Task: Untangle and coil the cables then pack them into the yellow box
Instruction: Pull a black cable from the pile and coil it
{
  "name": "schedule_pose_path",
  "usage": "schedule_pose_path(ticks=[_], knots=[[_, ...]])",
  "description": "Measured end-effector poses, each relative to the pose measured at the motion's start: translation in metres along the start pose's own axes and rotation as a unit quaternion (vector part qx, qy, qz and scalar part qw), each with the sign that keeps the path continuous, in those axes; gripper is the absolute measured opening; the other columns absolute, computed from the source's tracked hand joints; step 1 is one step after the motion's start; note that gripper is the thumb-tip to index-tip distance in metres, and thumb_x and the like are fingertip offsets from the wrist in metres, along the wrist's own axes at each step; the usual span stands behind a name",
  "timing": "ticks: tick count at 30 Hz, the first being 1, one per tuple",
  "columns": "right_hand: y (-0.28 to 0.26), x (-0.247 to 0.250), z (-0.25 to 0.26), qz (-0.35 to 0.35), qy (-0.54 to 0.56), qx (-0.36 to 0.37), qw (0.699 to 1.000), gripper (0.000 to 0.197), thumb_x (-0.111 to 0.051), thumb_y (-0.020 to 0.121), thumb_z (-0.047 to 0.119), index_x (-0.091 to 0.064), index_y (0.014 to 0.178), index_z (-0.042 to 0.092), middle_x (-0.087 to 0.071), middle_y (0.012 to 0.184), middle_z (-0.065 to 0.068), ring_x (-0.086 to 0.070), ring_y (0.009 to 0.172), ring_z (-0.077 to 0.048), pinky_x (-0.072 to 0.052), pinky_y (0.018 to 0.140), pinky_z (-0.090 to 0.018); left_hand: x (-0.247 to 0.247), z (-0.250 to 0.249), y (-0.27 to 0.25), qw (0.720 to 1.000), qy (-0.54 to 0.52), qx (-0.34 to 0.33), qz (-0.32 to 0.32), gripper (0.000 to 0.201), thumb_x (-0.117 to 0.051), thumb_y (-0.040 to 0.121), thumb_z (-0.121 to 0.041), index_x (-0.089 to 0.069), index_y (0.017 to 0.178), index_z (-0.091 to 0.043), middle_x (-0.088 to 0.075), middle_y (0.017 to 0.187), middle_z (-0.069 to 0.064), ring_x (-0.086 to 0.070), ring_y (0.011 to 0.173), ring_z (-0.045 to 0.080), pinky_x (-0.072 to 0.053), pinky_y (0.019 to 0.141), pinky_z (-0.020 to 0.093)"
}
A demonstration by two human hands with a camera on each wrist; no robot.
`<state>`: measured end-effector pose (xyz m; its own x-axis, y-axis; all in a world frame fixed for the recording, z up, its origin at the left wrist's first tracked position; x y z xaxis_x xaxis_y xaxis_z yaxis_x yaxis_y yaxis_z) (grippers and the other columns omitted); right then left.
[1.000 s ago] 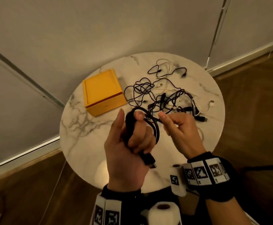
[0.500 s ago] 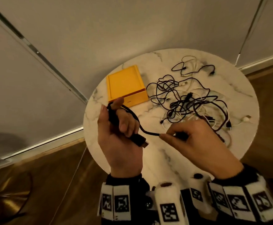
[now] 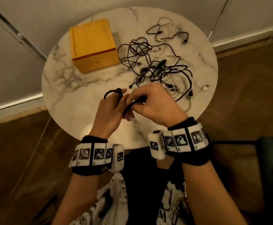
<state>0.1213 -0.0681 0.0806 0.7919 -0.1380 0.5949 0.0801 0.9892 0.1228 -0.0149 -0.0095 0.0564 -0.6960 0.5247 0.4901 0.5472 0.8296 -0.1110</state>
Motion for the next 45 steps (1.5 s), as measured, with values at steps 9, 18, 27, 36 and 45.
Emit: schedule_pose_path(ticks=[9, 18, 27, 36, 45], knots=[[0.062, 0.038, -0.056, -0.084, -0.056, -0.037, 0.994, 0.004, -0.074, 0.082, 0.020, -0.074, 0.085, 0.017, -0.068, 0.082, 0.003, -0.061, 0.080, -0.008, -0.049, 0.077, -0.021, 0.016, -0.035, 0.002, 0.976, -0.178, 0.007, 0.126, 0.025, -0.056, 0.094, -0.020, -0.063, 0.092, 0.004, -0.036, 0.048, -0.006, -0.031, 0.040, 0.008, -0.024, 0.041, 0.019], [0.120, 0.092, -0.027, -0.181, 0.006, -0.013, 0.983, 0.042, -0.074, 0.084, 0.029, -0.059, 0.056, 0.002, -0.042, 0.049, -0.001, -0.038, 0.047, -0.003, -0.036, 0.054, -0.019, 0.035, -0.060, 0.016, 0.954, -0.266, -0.102, 0.099, 0.029, -0.054, 0.094, -0.024, -0.050, 0.071, -0.007, -0.043, 0.044, 0.005, -0.035, 0.037, 0.015, -0.030, 0.046, 0.027], [0.090, 0.067, -0.077, 0.066, -0.108, -0.110, 0.986, 0.021, -0.081, 0.074, 0.028, -0.073, 0.083, 0.011, -0.070, 0.081, -0.009, -0.061, 0.072, -0.018, -0.049, 0.070, -0.037, 0.065, -0.042, 0.016, 0.903, -0.412, -0.089, -0.089, 0.025, -0.043, 0.097, -0.020, -0.048, 0.073, -0.014, -0.039, 0.045, -0.008, -0.031, 0.039, 0.008, -0.030, 0.041, 0.017], [0.036, 0.027, -0.128, -0.013, -0.103, -0.088, 0.991, 0.008, -0.075, 0.076, 0.010, -0.073, 0.083, 0.011, -0.070, 0.097, -0.003, -0.058, 0.091, -0.014, -0.046, 0.090, -0.040, 0.082, -0.023, 0.025, 0.862, -0.487, -0.021, -0.141, 0.029, -0.037, 0.101, -0.025, -0.047, 0.075, -0.018, -0.034, 0.044, -0.009, -0.028, 0.040, 0.006, -0.028, 0.043, 0.015], [0.034, 0.024, -0.075, -0.136, -0.064, -0.043, 0.988, 0.023, -0.066, 0.084, 0.011, -0.070, 0.106, 0.016, -0.068, 0.114, 0.000, -0.056, 0.112, -0.018, -0.040, 0.099, -0.031, 0.053, -0.020, 0.006, 0.873, -0.482, 0.035, -0.063, 0.028, -0.039, 0.093, -0.031, -0.049, 0.076, -0.011, -0.032, 0.040, -0.006, -0.027, 0.034, 0.007, -0.030, 0.036, 0.017]])
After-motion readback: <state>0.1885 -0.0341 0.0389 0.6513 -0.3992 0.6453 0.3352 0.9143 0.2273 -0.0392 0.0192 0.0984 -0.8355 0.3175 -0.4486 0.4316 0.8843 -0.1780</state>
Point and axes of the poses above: each hand's wrist, its own y-axis towards the middle knuckle, its own x-axis out of the back of the hand, z = x × y, the point moved 2 cm from there along y, towards the middle knuckle
